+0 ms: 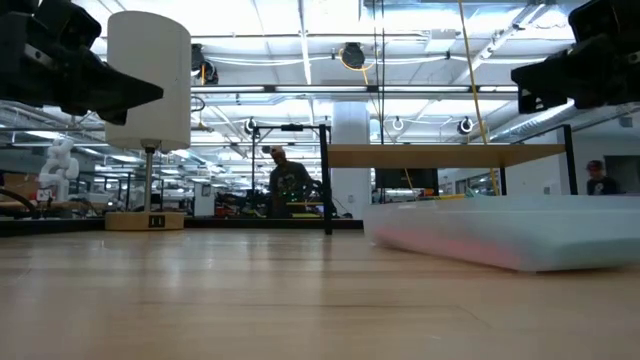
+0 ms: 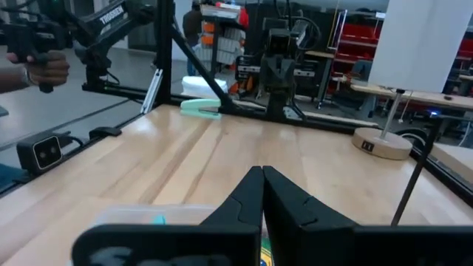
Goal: Pack school essentials
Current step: Return to Home Position
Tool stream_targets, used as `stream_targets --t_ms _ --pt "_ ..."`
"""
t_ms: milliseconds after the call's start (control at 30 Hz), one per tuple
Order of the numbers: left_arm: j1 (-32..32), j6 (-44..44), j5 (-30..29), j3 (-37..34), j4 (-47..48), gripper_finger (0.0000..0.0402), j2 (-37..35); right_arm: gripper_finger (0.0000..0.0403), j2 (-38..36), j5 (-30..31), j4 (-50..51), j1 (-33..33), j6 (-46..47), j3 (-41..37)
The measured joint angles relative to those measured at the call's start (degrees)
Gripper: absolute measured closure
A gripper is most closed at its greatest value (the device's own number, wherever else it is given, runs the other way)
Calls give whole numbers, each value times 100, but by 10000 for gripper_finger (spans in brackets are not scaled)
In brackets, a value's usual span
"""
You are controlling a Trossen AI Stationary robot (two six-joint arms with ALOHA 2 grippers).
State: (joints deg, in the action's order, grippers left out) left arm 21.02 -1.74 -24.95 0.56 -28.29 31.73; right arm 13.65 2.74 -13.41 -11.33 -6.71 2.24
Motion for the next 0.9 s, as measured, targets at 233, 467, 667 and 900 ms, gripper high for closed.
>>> stream_targets --t_ms 233,467,667,900 --pt "0 5 0 1 4 399 0 403 -563 4 432 0 -34 -4" --pt "0 13 0 2 7 398 0 403 -1224 8 970 0 -99 -11" --pt "2 13 -2 2 11 398 2 403 -1360 20 1097 0 -214 -11" --pt "2 15 -35 2 2 398 1 403 -1355 43 947 0 -293 -110"
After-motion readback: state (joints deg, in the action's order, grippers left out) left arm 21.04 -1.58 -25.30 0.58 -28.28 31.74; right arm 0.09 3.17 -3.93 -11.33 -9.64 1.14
